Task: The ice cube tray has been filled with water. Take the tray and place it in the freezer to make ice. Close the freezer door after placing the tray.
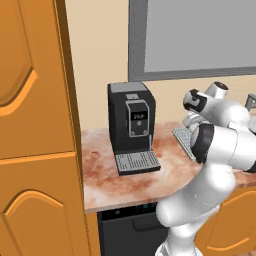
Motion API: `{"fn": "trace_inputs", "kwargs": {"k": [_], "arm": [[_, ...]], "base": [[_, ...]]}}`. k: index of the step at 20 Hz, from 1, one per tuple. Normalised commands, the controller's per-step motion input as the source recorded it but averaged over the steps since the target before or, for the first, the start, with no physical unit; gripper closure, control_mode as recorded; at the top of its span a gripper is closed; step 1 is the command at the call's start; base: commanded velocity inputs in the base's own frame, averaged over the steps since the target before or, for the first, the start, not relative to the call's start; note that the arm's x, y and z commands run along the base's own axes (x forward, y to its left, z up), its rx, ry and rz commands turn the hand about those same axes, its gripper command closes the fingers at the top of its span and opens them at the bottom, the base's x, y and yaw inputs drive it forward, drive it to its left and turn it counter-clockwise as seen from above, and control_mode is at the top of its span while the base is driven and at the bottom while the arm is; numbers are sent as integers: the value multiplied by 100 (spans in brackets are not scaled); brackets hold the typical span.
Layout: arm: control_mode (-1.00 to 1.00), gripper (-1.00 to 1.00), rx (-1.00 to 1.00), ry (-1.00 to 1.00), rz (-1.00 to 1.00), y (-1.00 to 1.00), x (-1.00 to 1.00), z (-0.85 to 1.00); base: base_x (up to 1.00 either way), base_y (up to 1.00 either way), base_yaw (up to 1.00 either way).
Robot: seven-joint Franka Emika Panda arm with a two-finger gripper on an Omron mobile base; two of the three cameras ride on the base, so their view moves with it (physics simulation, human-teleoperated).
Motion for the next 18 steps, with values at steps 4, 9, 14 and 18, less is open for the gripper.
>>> {"fn": "trace_inputs", "kwargs": {"k": [4,9,14,18], "arm": [[-100,-100,4,0,-1,0,26,-5],[-100,-100,5,0,0,0,14,-5],[-100,-100,2,0,1,-2,25,-10],[-100,-100,0,0,3,-6,38,-16]], "base": [[0,0,0],[0,0,0],[0,0,0],[0,0,0]]}}
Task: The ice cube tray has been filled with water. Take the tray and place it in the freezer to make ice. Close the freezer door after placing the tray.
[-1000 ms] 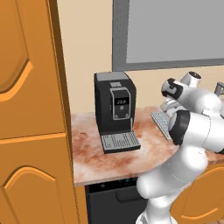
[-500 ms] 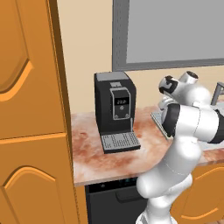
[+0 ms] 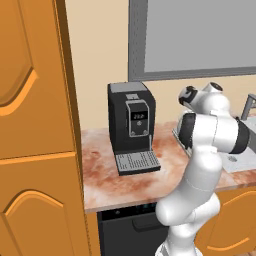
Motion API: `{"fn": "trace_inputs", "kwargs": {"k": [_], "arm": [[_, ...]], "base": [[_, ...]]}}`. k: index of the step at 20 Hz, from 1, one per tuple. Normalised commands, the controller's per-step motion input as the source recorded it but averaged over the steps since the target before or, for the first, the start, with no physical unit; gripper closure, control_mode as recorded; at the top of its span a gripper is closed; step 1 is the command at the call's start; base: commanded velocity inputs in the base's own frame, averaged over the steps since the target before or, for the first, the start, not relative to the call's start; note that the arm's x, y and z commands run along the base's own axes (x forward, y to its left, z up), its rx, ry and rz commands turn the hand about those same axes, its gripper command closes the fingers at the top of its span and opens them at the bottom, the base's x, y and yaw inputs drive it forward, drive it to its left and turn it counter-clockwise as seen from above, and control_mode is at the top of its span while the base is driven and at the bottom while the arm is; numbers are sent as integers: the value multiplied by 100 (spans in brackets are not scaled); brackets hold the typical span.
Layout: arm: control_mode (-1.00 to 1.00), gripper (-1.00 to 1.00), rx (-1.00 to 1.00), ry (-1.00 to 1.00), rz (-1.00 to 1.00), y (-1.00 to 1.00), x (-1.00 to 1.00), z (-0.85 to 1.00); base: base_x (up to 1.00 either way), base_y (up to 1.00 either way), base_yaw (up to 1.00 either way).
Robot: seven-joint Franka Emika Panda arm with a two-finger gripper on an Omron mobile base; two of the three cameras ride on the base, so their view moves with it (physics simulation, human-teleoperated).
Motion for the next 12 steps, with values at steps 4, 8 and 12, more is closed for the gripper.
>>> {"fn": "trace_inputs", "kwargs": {"k": [4,8,12], "arm": [[-100,-100,1,0,4,-13,35,-20],[-100,-100,7,0,5,-18,35,-18],[-100,-100,14,1,2,-17,37,-12]], "base": [[0,0,0],[0,0,0],[0,0,0]]}}
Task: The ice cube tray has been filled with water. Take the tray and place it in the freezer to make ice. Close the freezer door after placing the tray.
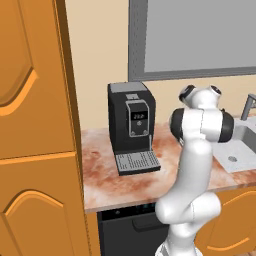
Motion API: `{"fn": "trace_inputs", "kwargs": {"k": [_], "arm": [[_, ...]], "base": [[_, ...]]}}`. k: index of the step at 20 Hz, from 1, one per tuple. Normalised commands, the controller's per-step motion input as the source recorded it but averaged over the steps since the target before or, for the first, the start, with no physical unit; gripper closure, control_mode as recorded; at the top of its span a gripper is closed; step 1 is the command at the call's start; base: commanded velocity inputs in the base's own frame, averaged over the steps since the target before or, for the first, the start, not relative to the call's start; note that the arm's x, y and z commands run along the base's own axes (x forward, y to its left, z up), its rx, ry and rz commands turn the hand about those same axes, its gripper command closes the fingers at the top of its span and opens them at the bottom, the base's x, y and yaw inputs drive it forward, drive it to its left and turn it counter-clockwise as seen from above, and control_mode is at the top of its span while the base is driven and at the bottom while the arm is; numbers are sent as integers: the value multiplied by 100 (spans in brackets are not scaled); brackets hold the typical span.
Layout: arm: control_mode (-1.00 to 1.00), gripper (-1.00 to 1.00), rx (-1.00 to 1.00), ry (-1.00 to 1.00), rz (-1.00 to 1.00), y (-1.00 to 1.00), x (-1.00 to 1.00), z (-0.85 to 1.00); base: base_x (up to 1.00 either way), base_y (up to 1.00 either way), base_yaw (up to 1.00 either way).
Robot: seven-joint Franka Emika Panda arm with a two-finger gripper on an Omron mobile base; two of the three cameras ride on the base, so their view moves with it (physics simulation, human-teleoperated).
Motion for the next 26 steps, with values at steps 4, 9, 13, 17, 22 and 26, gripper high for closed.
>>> {"fn": "trace_inputs", "kwargs": {"k": [4,9,13,17,22,26], "arm": [[-100,-100,15,3,0,-3,39,-6],[-100,-100,13,6,0,0,43,-11],[-100,-100,10,2,1,0,52,-23],[-100,-100,6,0,3,0,57,-36],[-100,-100,0,0,5,0,56,-41],[-100,-100,0,1,11,0,47,-19]], "base": [[0,0,0],[0,0,0],[0,0,0],[0,0,0],[0,0,0],[0,0,0]]}}
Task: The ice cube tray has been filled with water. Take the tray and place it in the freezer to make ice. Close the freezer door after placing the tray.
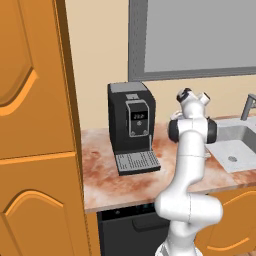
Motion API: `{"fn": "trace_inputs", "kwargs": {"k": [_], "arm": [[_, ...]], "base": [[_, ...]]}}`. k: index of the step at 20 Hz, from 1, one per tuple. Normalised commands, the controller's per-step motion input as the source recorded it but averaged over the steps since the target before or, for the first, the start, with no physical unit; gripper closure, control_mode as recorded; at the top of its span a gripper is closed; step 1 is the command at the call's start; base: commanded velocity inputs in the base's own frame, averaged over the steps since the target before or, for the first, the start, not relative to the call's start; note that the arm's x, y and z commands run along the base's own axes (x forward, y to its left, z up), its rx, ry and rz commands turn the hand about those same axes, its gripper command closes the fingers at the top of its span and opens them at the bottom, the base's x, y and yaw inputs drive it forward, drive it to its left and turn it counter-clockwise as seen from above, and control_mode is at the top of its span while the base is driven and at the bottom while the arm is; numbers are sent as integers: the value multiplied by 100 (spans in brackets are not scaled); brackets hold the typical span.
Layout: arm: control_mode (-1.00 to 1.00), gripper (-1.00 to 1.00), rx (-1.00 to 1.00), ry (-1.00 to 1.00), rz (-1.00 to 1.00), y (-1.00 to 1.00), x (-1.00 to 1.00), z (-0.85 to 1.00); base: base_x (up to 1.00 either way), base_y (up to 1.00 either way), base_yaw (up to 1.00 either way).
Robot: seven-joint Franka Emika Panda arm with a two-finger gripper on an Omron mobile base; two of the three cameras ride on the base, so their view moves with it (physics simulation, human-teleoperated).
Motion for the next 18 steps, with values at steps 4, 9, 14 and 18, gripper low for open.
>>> {"fn": "trace_inputs", "kwargs": {"k": [4,9,14,18], "arm": [[-100,-100,-1,14,17,0,8,-26],[-100,-100,-4,31,14,0,-61,-59],[-100,-100,-2,30,12,0,-99,-58],[-100,-100,0,24,10,0,-100,-50]], "base": [[0,0,0],[0,0,0],[0,0,0],[0,0,0]]}}
